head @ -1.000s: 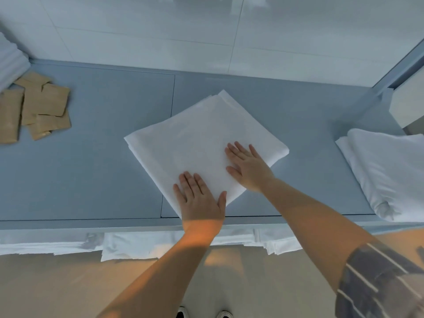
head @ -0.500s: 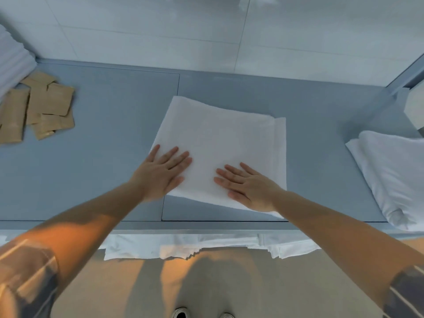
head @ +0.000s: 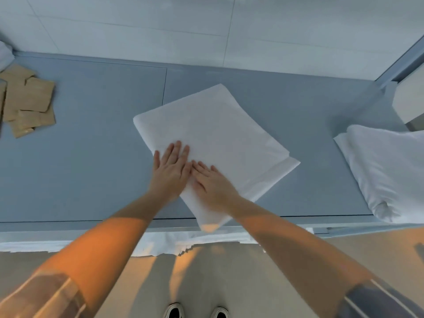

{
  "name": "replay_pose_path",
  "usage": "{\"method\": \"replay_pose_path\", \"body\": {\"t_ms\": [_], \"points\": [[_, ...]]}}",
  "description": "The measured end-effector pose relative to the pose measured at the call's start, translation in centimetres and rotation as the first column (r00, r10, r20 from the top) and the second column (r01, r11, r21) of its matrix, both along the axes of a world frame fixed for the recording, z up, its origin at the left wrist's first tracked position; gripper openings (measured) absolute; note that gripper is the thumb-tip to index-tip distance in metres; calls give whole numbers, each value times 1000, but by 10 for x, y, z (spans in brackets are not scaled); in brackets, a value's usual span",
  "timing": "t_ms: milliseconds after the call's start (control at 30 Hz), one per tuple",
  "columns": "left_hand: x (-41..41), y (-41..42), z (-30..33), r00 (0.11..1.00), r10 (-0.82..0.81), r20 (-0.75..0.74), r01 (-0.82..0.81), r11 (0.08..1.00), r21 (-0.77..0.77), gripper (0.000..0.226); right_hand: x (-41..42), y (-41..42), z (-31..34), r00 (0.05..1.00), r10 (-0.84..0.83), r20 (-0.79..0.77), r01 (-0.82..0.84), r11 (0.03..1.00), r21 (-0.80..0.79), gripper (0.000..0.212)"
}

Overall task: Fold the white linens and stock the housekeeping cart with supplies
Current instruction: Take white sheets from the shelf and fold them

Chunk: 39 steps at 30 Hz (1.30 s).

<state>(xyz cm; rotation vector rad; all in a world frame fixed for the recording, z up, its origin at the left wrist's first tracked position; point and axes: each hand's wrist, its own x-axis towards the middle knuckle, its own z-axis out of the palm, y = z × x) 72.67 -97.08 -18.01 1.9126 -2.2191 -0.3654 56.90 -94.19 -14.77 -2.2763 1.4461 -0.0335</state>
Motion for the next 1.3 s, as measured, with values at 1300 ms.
{"method": "replay_pose_path", "body": {"t_ms": [1300], "points": [[-55,97,11,987,-66,145,84,989,-123,71,-75,23,-7,971,174,-161,-225,890,-397,57]]}}
